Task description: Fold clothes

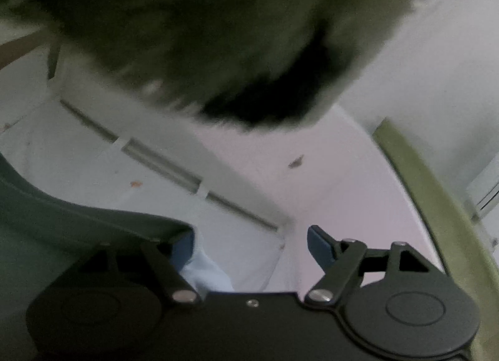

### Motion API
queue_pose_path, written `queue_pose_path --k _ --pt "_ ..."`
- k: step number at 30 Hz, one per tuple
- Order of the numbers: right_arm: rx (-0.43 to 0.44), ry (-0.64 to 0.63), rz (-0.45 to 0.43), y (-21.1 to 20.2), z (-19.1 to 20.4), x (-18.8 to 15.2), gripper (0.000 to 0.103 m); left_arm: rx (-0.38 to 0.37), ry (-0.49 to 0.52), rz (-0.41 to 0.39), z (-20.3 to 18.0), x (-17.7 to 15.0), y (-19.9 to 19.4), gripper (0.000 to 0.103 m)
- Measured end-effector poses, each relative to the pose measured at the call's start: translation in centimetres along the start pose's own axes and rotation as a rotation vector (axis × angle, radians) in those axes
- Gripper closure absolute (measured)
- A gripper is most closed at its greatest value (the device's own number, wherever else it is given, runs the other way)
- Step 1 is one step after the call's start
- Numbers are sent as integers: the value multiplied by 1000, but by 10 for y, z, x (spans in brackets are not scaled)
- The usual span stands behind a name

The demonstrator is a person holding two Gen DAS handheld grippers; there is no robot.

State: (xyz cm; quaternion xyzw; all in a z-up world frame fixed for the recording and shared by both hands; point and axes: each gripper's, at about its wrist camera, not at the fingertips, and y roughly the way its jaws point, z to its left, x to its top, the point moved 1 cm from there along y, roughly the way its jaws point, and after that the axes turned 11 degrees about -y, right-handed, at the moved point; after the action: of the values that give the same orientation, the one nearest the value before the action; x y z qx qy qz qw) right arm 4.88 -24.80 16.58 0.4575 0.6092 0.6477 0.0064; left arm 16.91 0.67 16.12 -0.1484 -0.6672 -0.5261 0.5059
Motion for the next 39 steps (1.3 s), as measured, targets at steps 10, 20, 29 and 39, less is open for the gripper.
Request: queue_pose_path --k 10,20,29,39 --pt "163 -169 151 62 160 -96 24 -96 17 293 -25 -128 138 0" --pt "897 -161 1026 95 442 -370 40 -326 -170 1263 -102 -484 286 5" --pt "938 13 1407 30 435 -454 38 -346 -99 1462 -55 -564 187 9" --pt "850 -49 1645 -53 337 -499 36 -229 -132 1547 15 -504 121 9"
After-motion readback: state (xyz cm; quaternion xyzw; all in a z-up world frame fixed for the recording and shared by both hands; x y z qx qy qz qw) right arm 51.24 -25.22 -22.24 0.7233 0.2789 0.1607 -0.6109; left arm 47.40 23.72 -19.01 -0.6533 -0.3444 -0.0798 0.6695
